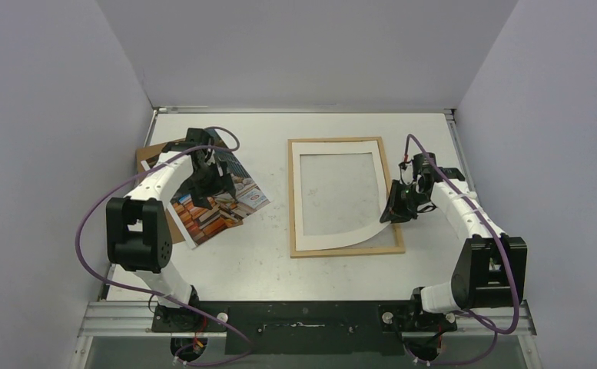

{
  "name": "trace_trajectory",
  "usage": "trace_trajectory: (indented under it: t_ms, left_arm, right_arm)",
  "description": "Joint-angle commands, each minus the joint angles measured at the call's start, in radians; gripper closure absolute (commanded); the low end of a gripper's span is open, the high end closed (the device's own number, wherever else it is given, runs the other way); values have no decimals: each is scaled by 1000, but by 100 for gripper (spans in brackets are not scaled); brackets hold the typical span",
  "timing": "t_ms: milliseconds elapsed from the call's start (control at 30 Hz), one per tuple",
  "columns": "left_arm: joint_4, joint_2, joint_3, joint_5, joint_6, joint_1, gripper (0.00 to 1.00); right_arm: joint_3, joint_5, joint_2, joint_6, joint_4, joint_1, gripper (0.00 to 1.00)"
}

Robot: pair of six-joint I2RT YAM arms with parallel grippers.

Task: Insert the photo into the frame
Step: Place the photo frame item in the photo frame.

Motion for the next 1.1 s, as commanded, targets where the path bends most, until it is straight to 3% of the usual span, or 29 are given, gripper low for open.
trace_trajectory:
  t_ms: [0, 333, 667, 733, 767, 933, 1067]
  left_arm:
    - [18, 11, 47, -9, -4, -11, 25]
    - [15, 29, 66, -15, -14, -34, 25]
    - [4, 64, 112, -20, -16, -67, 25]
    - [4, 74, 123, -16, -17, -74, 25]
    - [4, 78, 129, -14, -16, -78, 25]
    - [-1, 101, 155, -7, -13, -89, 25]
    - [-2, 110, 164, -4, -7, -94, 25]
  right_arm:
    - [26, 65, -17, -7, -13, 0, 85]
    - [35, 142, -39, 11, -54, -2, 69]
    - [76, 262, -36, -7, -156, -2, 68]
    - [79, 225, -45, -21, -149, -2, 52]
    - [77, 194, -48, -22, -138, -2, 49]
    - [53, 67, -36, 18, -61, 2, 51]
    - [54, 71, -34, 27, -34, 1, 51]
